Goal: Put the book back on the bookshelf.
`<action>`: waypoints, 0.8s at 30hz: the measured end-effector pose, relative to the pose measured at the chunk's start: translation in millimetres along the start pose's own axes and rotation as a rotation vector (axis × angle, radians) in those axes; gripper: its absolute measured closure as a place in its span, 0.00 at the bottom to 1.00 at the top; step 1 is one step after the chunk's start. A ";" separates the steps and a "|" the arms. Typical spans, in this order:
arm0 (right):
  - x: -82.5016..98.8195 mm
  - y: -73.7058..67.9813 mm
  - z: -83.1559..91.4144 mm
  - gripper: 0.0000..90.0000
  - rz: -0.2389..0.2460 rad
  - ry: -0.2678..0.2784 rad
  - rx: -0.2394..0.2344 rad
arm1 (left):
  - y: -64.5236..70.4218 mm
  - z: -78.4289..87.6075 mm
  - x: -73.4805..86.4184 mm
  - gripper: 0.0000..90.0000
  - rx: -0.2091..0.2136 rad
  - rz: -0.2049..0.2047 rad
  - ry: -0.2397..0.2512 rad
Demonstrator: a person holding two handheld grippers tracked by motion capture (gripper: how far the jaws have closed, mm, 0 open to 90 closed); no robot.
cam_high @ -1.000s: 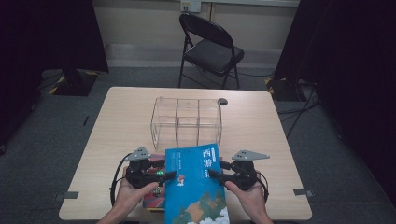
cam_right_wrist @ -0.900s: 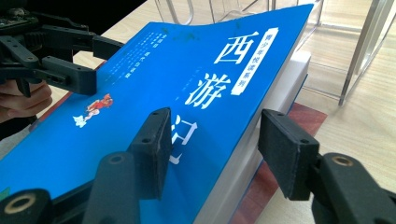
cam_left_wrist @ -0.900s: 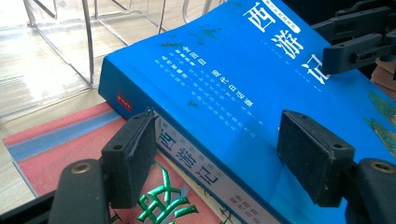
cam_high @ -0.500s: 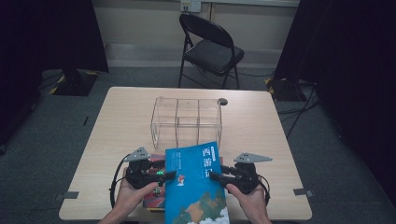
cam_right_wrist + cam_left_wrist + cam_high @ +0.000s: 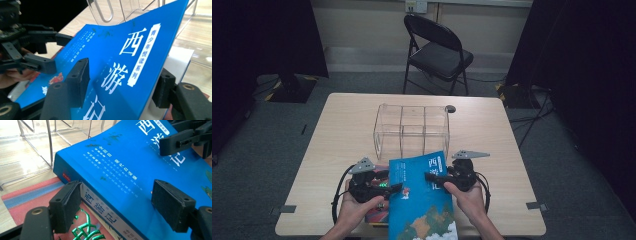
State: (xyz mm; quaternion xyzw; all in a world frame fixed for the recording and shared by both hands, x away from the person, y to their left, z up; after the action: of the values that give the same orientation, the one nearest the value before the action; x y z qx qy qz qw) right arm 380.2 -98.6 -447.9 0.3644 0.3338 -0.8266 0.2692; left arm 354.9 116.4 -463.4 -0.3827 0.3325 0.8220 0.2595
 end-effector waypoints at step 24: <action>-10.3 -11.9 -9.5 0.85 0.030 -0.024 -0.171 | -6.5 -0.5 -2.4 0.29 0.017 0.016 0.025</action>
State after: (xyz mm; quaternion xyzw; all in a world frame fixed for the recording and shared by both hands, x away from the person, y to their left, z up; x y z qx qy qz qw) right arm 382.1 -81.9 -440.5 0.3350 0.3944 -0.7954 0.3157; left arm 360.9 119.8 -464.0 -0.3882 0.3458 0.8163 0.2518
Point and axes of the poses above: each handheld gripper's, and its own axes: z roughly backward along the jaws, x roughly out of its underside, y roughly to its right, the point moved 6 cm from there along -z, roughly forward along the jaws, and after that the axes turned 2 degrees about z, right-handed, at the moved point
